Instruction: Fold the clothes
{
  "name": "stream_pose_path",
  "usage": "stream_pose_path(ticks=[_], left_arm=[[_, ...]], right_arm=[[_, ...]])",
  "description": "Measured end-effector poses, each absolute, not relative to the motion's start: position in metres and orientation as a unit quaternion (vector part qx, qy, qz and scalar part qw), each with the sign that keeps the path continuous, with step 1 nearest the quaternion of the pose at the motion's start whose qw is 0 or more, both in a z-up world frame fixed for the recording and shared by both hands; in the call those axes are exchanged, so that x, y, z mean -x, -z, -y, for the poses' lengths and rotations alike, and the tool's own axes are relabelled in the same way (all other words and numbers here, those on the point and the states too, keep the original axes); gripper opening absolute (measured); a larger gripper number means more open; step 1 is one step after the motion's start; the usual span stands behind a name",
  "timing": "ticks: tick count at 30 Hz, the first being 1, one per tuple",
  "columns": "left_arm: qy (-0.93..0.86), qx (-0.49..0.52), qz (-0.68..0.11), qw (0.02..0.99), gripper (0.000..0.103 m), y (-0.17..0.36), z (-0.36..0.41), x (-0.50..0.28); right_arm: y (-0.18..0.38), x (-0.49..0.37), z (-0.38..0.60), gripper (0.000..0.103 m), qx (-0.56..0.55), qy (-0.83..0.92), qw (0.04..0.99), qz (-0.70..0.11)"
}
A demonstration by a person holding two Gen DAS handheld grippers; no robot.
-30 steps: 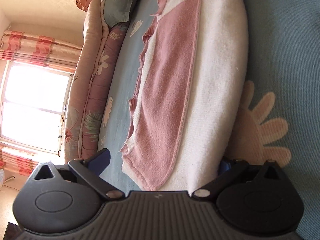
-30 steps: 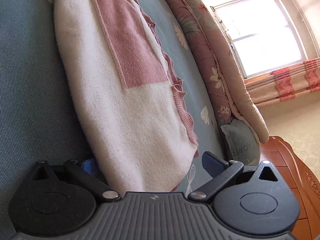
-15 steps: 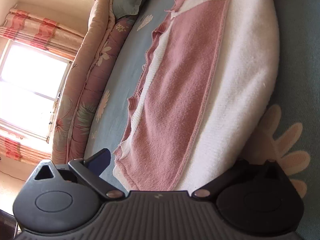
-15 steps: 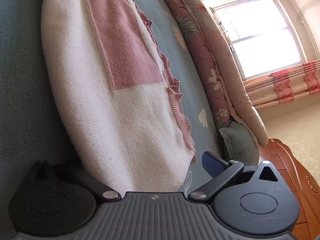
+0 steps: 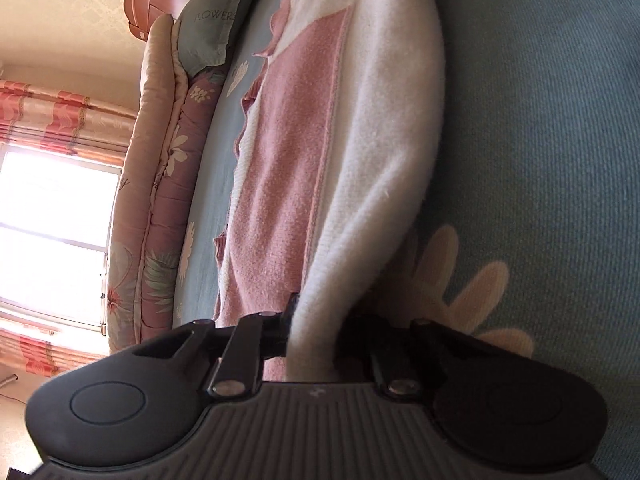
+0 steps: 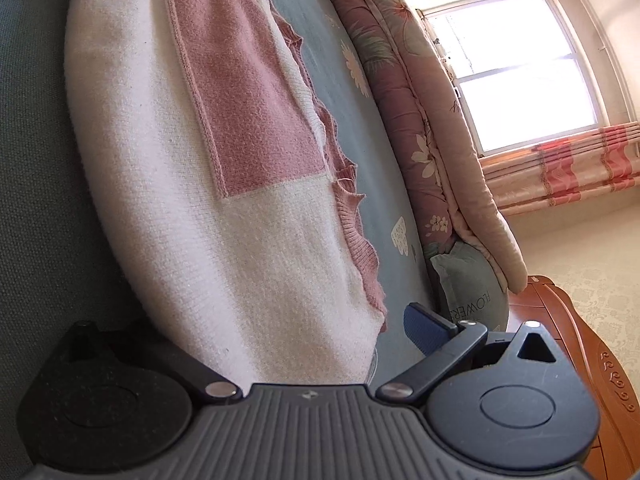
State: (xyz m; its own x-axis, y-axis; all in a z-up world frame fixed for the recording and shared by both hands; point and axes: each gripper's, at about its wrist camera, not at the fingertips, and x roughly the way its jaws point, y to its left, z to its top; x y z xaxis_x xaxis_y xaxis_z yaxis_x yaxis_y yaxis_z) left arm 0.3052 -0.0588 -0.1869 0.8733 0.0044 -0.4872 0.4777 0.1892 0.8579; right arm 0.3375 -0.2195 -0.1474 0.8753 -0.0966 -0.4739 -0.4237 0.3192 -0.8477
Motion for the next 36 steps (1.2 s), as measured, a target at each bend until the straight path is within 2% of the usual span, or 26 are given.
stream_pose_path(ticks=[3,6,10,22,24,25,26,27,28,29,36], left_arm=[[0.163,-0.619,-0.203,0.741,0.007,0.183,0.059,-0.307],[0.159,-0.634,-0.201,0.730,0.020,0.179,0.062,-0.310],[0.153,-0.622,-0.215,0.737,0.006,0.185,0.065,-0.316],[0.150,-0.609,-0.211,0.749,0.005,0.184,0.061,-0.315],[0.150,-0.607,-0.210,0.751,0.005,0.184,0.061,-0.315],[0.150,-0.606,-0.210,0.752,0.005,0.184,0.060,-0.315],[0.150,-0.605,-0.209,0.754,0.005,0.184,0.060,-0.316],[0.151,-0.604,-0.209,0.754,0.005,0.183,0.060,-0.317],[0.151,-0.603,-0.209,0.755,0.005,0.183,0.060,-0.317],[0.152,-0.602,-0.210,0.755,0.005,0.183,0.060,-0.317],[0.154,-0.601,-0.210,0.756,0.006,0.182,0.060,-0.320]], right_arm=[[0.147,-0.338,0.218,0.103,0.578,-0.101,0.778,-0.225],[0.148,-0.336,0.216,0.103,0.583,-0.100,0.774,-0.227],[0.150,-0.332,0.215,0.103,0.587,-0.095,0.773,-0.222],[0.154,-0.327,0.213,0.101,0.617,-0.126,0.745,-0.219],[0.164,-0.316,0.212,0.094,0.633,-0.132,0.735,-0.207],[0.169,-0.311,0.211,0.084,0.640,-0.135,0.729,-0.202],[0.174,-0.305,0.210,0.068,0.648,-0.138,0.723,-0.196],[0.179,-0.300,0.210,0.057,0.655,-0.141,0.718,-0.190],[0.184,-0.294,0.209,0.031,0.662,-0.144,0.712,-0.185],[0.189,-0.289,0.208,0.017,0.669,-0.147,0.706,-0.179],[0.178,-0.295,0.207,0.017,0.657,-0.172,0.703,-0.211]])
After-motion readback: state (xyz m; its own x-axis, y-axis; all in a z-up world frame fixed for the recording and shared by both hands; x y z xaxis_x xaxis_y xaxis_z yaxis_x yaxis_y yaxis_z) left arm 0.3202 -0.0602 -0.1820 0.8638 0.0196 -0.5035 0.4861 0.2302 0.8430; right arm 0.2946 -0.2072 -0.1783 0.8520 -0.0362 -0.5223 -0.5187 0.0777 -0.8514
